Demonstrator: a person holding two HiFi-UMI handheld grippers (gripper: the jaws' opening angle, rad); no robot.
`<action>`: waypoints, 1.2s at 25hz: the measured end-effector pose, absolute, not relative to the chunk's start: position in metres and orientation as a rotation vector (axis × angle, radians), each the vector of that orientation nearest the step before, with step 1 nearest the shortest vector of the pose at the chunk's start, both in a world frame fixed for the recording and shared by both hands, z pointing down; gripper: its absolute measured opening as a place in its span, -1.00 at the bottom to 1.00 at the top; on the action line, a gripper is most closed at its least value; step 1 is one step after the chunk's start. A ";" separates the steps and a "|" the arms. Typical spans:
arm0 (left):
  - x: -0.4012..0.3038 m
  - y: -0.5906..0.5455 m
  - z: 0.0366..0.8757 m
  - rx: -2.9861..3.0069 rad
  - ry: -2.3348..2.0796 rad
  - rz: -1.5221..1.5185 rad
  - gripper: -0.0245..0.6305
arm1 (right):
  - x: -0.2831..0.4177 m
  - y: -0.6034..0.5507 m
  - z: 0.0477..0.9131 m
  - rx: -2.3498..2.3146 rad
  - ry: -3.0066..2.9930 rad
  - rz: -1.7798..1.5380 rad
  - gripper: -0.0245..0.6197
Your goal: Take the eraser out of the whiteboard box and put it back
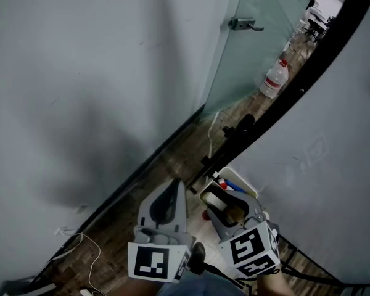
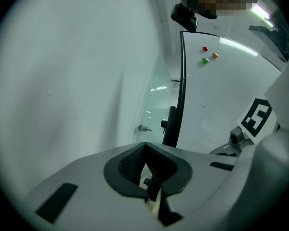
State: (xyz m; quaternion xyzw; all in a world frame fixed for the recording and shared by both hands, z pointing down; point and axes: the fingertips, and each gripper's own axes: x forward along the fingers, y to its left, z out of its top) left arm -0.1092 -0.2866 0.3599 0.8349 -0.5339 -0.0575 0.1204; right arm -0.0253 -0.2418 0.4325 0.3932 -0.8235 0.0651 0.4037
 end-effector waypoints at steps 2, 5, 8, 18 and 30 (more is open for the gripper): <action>-0.108 -0.285 0.360 2.437 -1.531 -0.163 -0.91 | -0.028 -0.239 0.438 0.968 -2.066 0.167 -0.38; -0.106 -0.284 0.360 2.441 -1.516 -0.162 -0.91 | -0.029 -0.237 0.443 0.963 -2.042 0.166 -0.40; -0.105 -0.284 0.360 2.446 -1.511 -0.161 -0.91 | -0.029 -0.238 0.442 0.957 -2.059 0.180 -0.47; -0.096 -0.276 0.351 2.475 -1.532 -0.145 -0.91 | -0.023 -0.239 0.418 1.022 -2.153 0.142 -0.51; -0.091 -0.244 0.313 2.500 -1.728 -0.172 -0.91 | -0.009 -0.221 0.322 1.132 -2.440 -0.049 -0.52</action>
